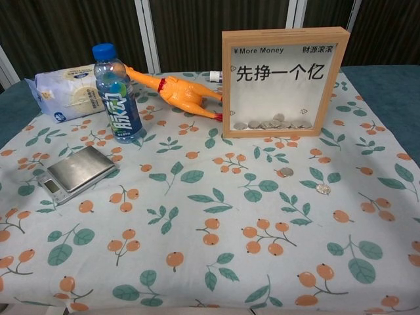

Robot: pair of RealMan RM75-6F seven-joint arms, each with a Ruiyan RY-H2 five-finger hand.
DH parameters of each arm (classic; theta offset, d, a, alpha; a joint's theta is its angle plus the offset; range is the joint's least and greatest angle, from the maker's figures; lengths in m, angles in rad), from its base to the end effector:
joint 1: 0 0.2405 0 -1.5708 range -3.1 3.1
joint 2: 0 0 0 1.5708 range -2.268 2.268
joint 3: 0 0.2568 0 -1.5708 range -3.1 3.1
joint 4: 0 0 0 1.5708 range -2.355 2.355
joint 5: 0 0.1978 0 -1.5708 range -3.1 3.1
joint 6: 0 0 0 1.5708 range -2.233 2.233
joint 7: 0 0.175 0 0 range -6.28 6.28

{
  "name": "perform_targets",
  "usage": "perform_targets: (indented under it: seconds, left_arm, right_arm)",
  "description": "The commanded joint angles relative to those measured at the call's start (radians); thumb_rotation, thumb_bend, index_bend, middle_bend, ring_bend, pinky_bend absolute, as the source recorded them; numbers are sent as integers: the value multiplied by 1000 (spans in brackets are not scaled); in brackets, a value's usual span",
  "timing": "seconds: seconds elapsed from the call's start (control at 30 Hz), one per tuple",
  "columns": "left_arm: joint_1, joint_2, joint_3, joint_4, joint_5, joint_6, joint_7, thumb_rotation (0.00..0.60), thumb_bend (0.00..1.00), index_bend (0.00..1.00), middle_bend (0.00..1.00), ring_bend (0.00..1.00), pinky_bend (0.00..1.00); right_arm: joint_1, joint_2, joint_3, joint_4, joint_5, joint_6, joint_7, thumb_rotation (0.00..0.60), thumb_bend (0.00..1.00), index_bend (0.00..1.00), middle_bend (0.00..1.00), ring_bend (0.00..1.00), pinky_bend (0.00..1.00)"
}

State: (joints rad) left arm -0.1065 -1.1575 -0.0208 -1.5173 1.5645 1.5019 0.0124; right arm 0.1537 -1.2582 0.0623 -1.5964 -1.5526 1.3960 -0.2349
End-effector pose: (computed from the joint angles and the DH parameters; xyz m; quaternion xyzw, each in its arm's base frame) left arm -0.3082 0.2129 0.1601 -0.6304 -0.3498 -0.3825 0.5778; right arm -0.2764 -0.2312 0.1121 0.6617 -0.3372 0.3654 0.5612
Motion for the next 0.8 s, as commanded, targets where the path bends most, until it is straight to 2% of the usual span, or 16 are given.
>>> perform_targets:
  seconds: [0.03, 0.27, 0.4, 0.63, 0.7, 0.8]
  left_arm:
    - [0, 0, 0, 1, -1, -1, 0, 600, 409, 0, 0, 0, 0]
    - [2, 0, 5, 3, -5, -6, 11, 600, 409, 0, 0, 0, 0]
    - [1, 0, 5, 2, -5, -6, 13, 600, 409, 0, 0, 0, 0]
    - [-5, -4, 8, 9, -6, -22, 19, 600, 409, 0, 0, 0, 0]
    - [-6, -5, 7, 12, -6, -23, 15, 600, 409, 0, 0, 0, 0]
    - [-7, -4, 8, 18, -8, -26, 10, 600, 410, 0, 0, 0, 0]
  right_arm:
    - [38, -53, -13, 23, 4, -61, -38, 600, 470, 0, 0, 0, 0]
    - [76, -182, -12, 112, 39, -123, -131, 600, 470, 0, 0, 0, 0]
    - [81, -203, -10, 130, 43, -126, -143, 600, 470, 0, 0, 0, 0]
    - [128, -353, 8, 272, 70, -171, -171, 600, 471, 3, 0, 0, 0]
    - [136, -382, 12, 303, 70, -170, -163, 600, 470, 36, 0, 0, 0]
    - [151, -428, 15, 356, 68, -174, -145, 600, 471, 157, 0, 0, 0]
